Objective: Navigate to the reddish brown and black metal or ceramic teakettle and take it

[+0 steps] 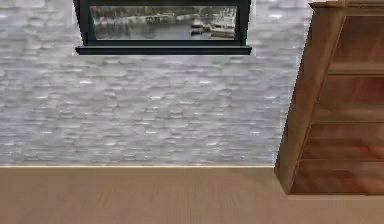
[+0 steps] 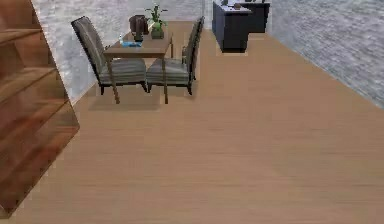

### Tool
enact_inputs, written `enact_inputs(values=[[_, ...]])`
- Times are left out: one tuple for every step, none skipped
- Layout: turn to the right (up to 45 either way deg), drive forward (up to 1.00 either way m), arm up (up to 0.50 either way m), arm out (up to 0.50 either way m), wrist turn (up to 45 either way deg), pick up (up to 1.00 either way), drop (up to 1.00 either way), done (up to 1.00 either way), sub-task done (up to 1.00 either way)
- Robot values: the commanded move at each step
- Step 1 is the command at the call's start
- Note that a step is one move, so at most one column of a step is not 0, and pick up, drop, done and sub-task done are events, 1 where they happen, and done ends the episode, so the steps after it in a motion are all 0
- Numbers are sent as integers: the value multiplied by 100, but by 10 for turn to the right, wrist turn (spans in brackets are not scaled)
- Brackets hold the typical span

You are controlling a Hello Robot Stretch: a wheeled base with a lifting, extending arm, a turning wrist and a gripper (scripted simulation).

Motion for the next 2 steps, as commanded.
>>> enact_inputs(values=[[450,0,0,0,0,0,0,0,0],[450,0,0,0,0,0,0,0,0]])
